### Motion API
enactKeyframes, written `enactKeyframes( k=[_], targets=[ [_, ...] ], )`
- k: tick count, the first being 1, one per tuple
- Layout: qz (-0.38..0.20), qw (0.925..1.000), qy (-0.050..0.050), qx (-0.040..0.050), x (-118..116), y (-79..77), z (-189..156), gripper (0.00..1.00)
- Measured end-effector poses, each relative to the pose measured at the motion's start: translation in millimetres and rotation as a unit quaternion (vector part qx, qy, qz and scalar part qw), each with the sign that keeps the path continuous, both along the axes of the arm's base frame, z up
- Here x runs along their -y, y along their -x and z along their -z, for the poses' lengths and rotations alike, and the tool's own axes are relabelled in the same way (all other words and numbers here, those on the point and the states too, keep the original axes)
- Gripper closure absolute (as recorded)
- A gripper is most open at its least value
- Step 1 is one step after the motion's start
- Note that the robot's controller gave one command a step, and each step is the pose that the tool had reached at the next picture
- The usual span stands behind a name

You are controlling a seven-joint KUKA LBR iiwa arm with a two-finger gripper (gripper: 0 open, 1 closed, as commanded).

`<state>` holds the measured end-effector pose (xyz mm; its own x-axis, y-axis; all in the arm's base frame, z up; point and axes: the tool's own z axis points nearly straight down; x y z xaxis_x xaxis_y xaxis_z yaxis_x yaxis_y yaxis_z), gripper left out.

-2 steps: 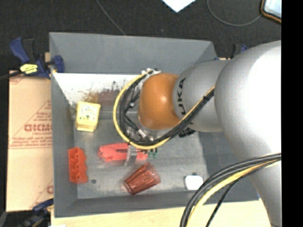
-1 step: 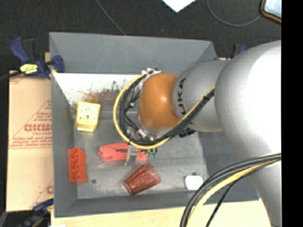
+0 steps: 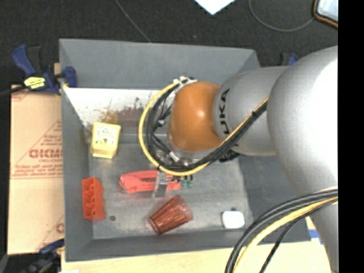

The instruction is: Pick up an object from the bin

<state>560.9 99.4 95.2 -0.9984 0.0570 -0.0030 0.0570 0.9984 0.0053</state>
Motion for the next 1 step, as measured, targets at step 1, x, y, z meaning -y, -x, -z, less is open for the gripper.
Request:
enactKeyframes(
  k=[1],
  targets=[
    [0.000, 1.0000, -0.001, 0.0044, -0.3, -2.5, -29.0, 1.00]
  ],
)
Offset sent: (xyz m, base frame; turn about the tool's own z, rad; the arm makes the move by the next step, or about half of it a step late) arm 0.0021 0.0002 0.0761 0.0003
